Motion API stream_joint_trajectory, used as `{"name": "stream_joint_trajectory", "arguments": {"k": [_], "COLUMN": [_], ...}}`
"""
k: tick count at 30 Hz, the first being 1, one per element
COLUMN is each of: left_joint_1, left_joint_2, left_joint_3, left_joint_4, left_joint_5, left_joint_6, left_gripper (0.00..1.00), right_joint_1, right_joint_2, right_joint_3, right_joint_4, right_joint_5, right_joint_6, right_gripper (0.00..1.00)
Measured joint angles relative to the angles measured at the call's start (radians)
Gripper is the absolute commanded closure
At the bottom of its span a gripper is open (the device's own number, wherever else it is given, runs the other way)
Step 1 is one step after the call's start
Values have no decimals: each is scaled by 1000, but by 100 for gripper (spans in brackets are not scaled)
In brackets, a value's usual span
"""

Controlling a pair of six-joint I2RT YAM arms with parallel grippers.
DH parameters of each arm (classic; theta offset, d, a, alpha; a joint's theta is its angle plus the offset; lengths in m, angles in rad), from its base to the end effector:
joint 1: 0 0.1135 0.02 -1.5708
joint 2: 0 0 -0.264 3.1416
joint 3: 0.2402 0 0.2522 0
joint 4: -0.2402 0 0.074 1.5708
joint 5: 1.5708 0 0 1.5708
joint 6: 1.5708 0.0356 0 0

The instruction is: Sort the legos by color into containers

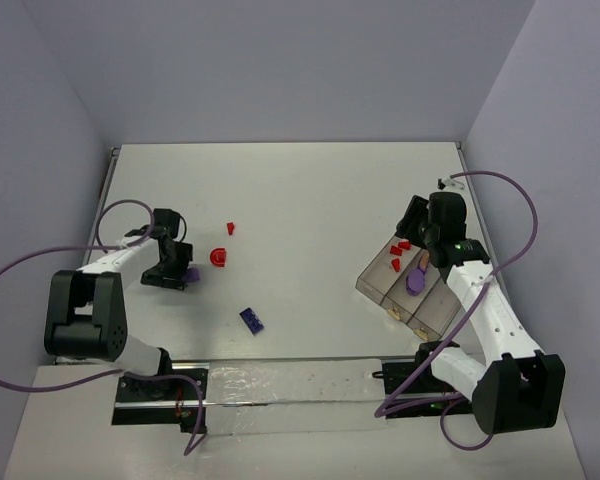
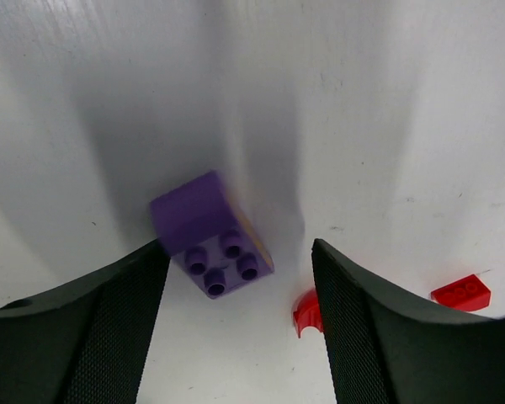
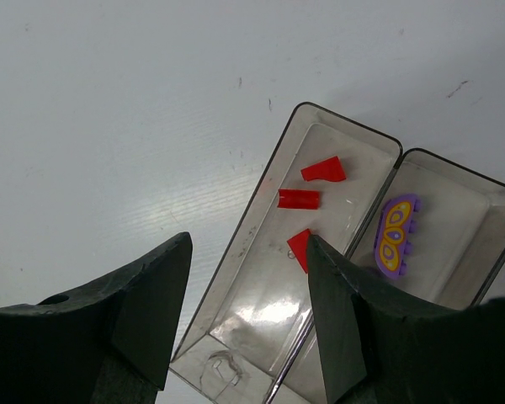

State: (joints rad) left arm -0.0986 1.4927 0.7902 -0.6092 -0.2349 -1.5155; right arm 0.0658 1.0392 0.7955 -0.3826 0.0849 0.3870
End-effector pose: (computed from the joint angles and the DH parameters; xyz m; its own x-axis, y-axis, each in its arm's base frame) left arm 0.2525 -0.0167 0.1592 -0.0895 -0.9669 -0.2388 -0.9584 0.1488 -0.2434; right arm 0.2268 0.0119 0.2760 -0.5405 0.3413 -0.7690 0.2236 0.9394 0.2598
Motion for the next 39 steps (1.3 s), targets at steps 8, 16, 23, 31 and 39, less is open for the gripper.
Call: {"name": "stream_joint_trajectory", "arguments": {"k": [8,16,23,31,39], "left_joint_1": [3,-56,-375,-591,-670], "left_joint_2": [58,57,27,283,458], "left_joint_3": [44,110,267,537,655], "left_joint_4": [50,70,193,191,119], "left_joint_5": [5,-12,31,42,26], "left_joint_6": [65,281,544,647,667], "left_gripper": [89,100,100,99,73], "right_joint_1": [0,4,4,13,15], "right_joint_2": [1,1,1,-16,-48], "right_joint_3": [4,4,4,4,4], "right_joint_4": [-1,-1,-1,-7,-23], "right_joint_5": [-7,-13,-13,-6,8], "right_joint_6": [1,1,6,12,12], "right_gripper": [36,36,37,36,37]}}
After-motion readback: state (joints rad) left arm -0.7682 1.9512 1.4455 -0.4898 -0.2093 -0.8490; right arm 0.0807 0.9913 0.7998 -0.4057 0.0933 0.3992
